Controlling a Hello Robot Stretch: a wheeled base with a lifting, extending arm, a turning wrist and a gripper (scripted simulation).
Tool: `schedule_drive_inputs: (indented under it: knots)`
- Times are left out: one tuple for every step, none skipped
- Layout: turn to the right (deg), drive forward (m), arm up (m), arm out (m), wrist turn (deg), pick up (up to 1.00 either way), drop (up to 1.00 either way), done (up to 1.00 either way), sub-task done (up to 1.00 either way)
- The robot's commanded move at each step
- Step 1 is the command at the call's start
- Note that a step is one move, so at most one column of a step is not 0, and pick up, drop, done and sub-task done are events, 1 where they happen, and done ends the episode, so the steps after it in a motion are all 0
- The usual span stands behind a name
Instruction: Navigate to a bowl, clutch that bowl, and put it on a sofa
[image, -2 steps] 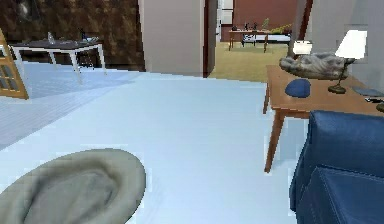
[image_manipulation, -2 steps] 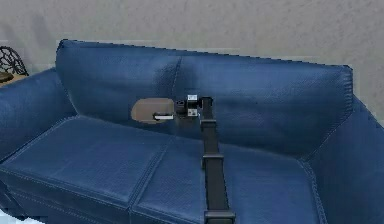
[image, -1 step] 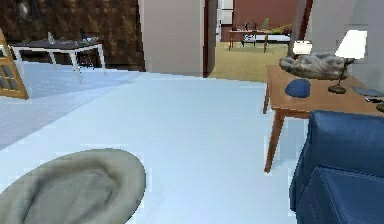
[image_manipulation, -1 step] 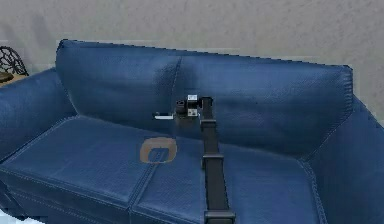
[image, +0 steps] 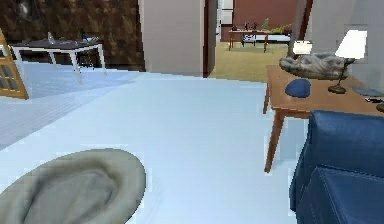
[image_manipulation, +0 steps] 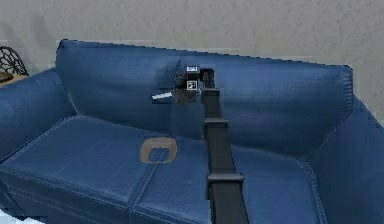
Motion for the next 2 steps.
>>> schedule_drive_inputs:
  knots:
    - [0.0,0.00,0.00,-0.08,0.0,0.00,0.00,0.00,0.00]
    - [0.0,0.00,0.00,0.00,0.0,0.00,0.00,1.00,0.00]
